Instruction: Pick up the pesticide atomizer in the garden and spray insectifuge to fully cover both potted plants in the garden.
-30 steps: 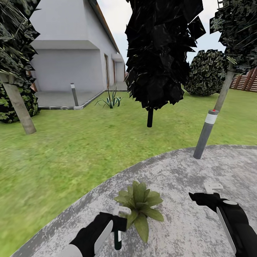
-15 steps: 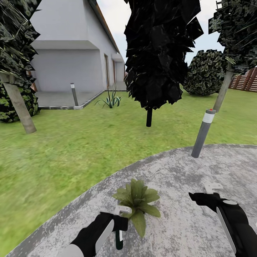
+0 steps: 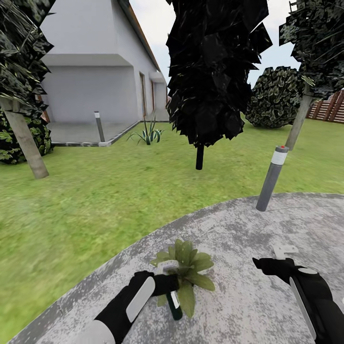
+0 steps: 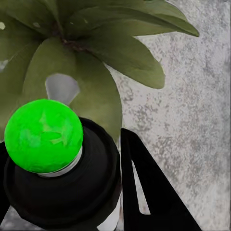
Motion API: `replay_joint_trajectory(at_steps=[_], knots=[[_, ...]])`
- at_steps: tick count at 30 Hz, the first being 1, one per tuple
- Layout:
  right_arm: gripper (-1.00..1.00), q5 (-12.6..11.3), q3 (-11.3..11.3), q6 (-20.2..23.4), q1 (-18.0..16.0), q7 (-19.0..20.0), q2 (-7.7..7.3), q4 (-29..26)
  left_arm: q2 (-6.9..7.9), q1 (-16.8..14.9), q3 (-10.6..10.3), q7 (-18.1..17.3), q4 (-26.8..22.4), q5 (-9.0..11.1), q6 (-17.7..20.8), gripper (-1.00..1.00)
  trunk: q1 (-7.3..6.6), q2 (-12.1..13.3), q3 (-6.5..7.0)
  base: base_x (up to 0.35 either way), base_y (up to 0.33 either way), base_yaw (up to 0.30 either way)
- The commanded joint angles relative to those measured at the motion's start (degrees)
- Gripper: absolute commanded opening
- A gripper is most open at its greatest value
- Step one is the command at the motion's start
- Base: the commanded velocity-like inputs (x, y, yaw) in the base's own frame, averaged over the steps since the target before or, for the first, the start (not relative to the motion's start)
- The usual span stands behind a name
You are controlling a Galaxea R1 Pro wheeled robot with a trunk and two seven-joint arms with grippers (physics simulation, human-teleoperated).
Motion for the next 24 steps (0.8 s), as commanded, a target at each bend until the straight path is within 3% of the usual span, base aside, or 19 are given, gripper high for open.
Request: replay_joint_trajectory(at_steps=[1,3,10,21,24], knots=[[1.00,0.0,0.0,0.0,0.0,0.0,0.00,0.0,0.00,-0.3,0.0,1.9,0.0,2.1,0.2,-1.00,0.00,0.0,0.00,0.000,0.000,0.000],[1.00,0.0,0.1,0.0,0.0,0.0,0.00,0.0,0.00,-0.7,0.0,2.9,-1.5,3.2,0.4,-1.00,0.00,0.0,0.00,0.000,0.000,0.000],[1.00,0.0,0.0,0.0,0.0,0.0,0.00,0.0,0.00,-0.7,-0.9,2.6,-4.6,3.4,-0.2,-1.00,0.00,0.0,0.00,0.000,0.000,0.000],[1.00,0.0,0.0,0.0,0.0,0.0,0.00,0.0,-0.02,-0.7,-1.2,2.4,-4.8,3.5,-0.4,-1.00,0.00,0.0,0.00,0.000,0.000,0.000],[1.00,0.0,0.0,0.0,0.0,0.0,0.00,0.0,-0.08,-0.7,-3.0,1.5,-4.8,3.5,-0.4,-1.00,0.00,0.0,0.00,0.000,0.000,0.000]])
